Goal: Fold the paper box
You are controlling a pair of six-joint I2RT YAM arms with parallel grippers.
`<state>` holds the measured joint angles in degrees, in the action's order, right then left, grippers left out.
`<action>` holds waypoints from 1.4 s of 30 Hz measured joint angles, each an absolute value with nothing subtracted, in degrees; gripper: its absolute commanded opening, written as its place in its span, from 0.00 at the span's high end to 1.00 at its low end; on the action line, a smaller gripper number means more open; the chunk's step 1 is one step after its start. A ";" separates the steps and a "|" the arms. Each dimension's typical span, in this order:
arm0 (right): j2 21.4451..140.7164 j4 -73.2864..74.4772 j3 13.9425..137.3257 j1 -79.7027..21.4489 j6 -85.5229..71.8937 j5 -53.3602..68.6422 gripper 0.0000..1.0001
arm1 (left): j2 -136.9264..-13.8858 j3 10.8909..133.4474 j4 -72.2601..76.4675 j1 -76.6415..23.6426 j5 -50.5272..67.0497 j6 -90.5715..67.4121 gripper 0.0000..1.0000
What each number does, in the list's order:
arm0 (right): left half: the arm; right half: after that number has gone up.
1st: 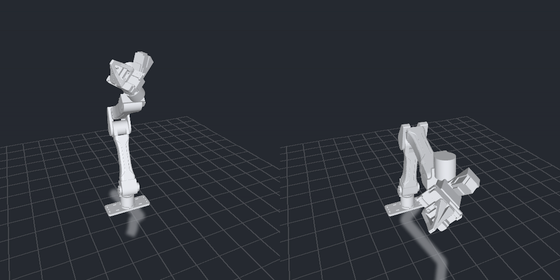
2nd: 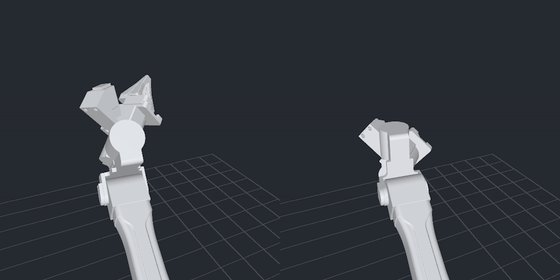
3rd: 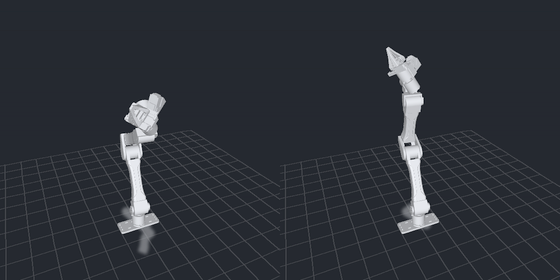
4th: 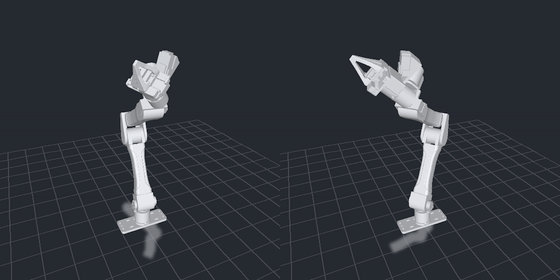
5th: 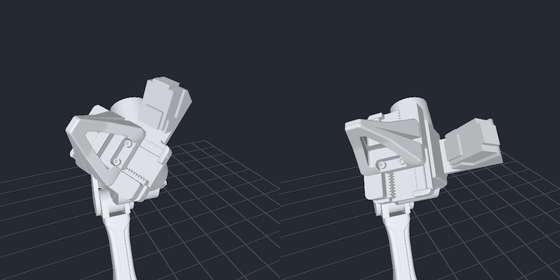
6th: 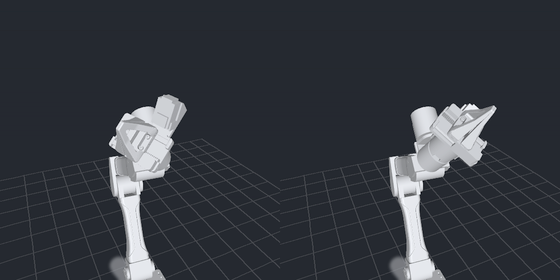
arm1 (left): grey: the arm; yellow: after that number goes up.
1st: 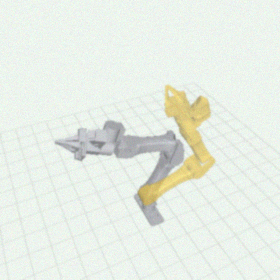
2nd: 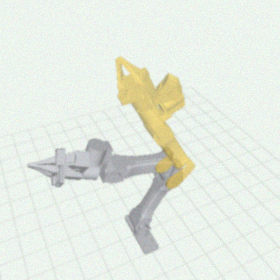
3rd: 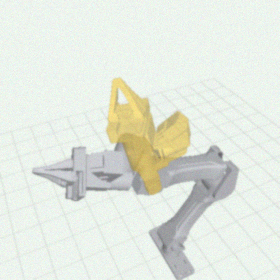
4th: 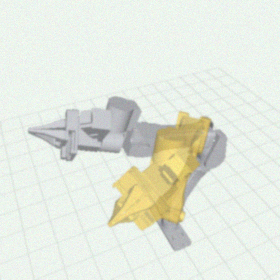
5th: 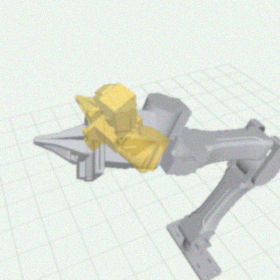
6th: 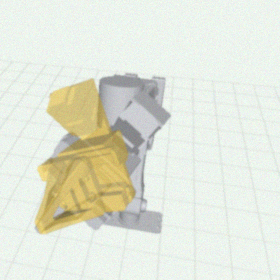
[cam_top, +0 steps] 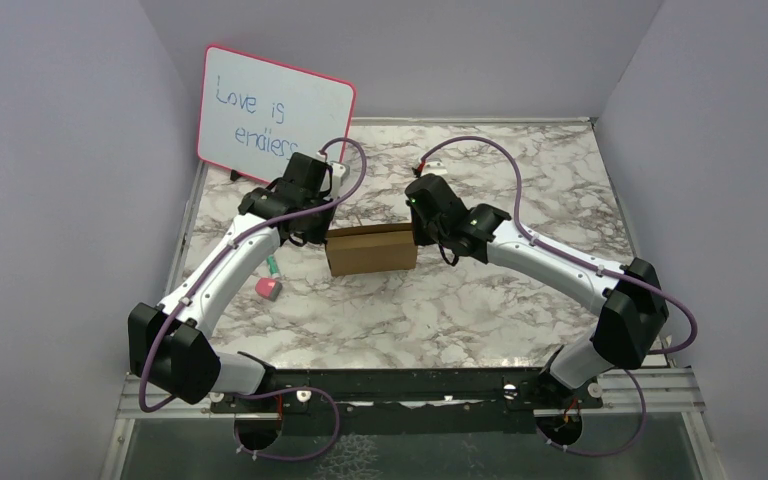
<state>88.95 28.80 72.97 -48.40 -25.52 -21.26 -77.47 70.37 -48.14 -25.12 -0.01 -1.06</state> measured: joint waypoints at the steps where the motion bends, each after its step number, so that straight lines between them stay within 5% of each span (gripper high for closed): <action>1: 88.95 28.80 72.97 -48.40 -25.58 -21.26 0.99 | -77.47 70.37 -48.12 -25.04 0.19 -1.34 1.00; 42: 92.40 35.66 77.69 -51.92 -36.03 -31.03 0.99 | -74.24 63.92 -37.56 -27.68 -9.54 -20.56 1.00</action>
<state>92.40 35.66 77.69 -51.92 -36.03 -31.03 -74.24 63.92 -37.56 -27.68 -9.54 -20.56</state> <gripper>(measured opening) 0.015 0.003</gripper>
